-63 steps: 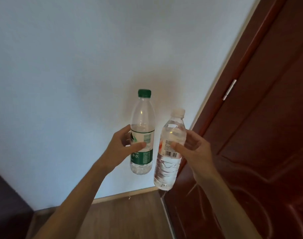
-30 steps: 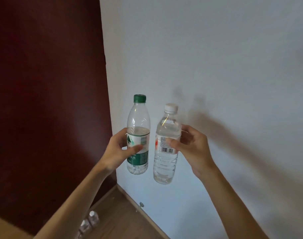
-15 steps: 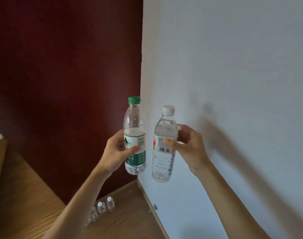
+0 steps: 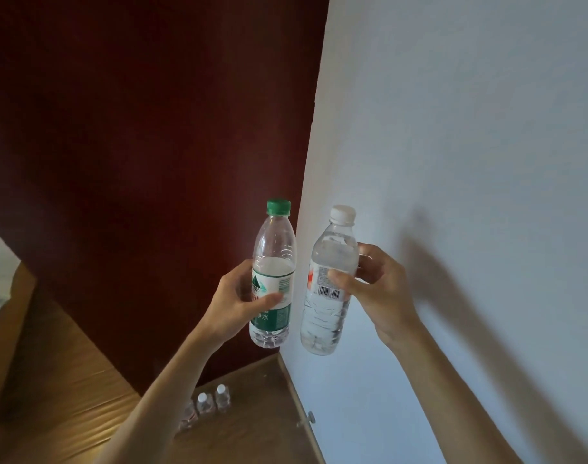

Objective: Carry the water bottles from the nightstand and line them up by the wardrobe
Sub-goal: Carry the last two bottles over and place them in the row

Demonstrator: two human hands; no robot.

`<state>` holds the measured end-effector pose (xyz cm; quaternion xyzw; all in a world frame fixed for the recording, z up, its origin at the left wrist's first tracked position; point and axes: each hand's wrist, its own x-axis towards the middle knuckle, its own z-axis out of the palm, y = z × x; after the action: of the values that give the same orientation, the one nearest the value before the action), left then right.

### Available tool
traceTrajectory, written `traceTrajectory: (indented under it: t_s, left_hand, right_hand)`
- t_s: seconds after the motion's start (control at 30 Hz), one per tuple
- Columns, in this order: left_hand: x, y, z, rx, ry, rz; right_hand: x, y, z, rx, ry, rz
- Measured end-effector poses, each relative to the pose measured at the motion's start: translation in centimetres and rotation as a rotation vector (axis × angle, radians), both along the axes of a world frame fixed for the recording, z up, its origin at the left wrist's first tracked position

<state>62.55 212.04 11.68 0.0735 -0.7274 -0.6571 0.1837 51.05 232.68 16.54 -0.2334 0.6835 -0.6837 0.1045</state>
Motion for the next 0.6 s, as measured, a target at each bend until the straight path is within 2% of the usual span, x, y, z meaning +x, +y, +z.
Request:
traceTrajectory:
  t_s: [0.4,0.6]
  left_hand:
    - [-1.8,-5.5,-3.6,0.04,-0.091,-0.003]
    - [-2.4,-6.9,-6.0,0.073,-0.142,0.067]
  right_hand:
    - [-3.1,-5.5,-3.7,0.057,-0.048,0.004]
    - [-4.6,-8.2,-6.8,0.099,-0.066,0.017]
